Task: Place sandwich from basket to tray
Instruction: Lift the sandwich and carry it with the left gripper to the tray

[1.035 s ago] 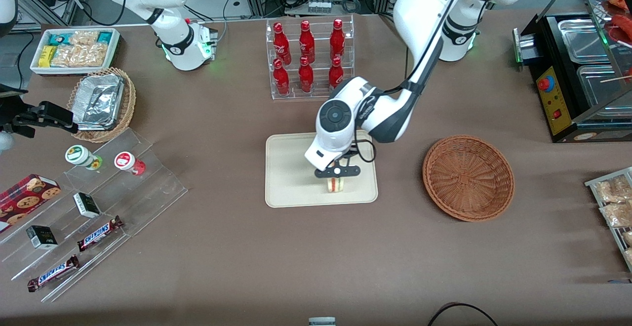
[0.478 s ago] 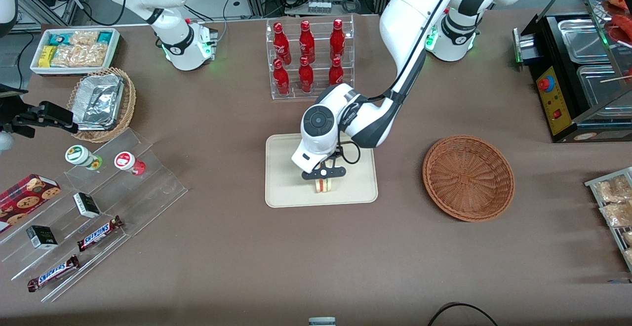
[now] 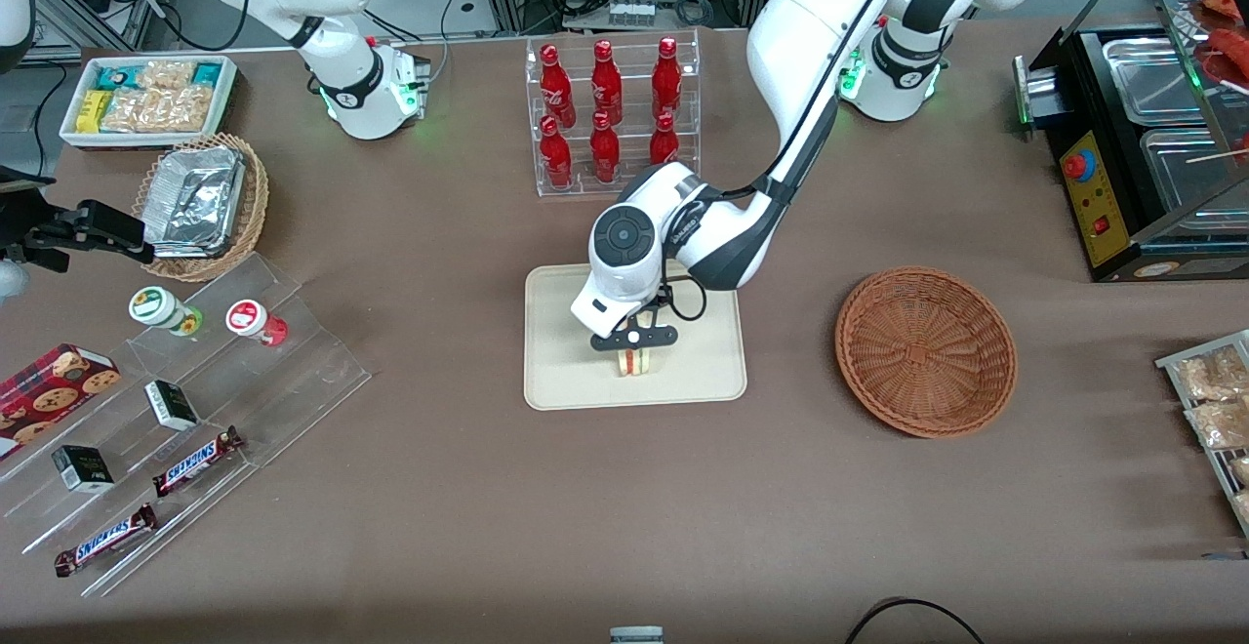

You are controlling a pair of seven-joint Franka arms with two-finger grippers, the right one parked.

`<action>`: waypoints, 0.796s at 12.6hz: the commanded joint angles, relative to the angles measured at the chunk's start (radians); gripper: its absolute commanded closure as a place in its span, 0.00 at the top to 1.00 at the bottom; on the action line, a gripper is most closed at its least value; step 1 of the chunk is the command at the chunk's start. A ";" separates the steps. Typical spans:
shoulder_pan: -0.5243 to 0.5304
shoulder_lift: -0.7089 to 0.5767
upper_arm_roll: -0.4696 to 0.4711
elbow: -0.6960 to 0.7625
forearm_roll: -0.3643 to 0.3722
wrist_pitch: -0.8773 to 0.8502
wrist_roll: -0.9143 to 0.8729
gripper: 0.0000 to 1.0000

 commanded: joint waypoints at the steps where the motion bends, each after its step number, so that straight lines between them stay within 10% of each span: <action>1: -0.010 0.026 0.006 0.032 -0.013 -0.015 -0.035 0.60; 3: -0.010 0.028 0.006 0.032 -0.013 -0.015 -0.036 1.00; 10: 0.008 -0.127 0.009 0.076 -0.013 -0.182 -0.022 1.00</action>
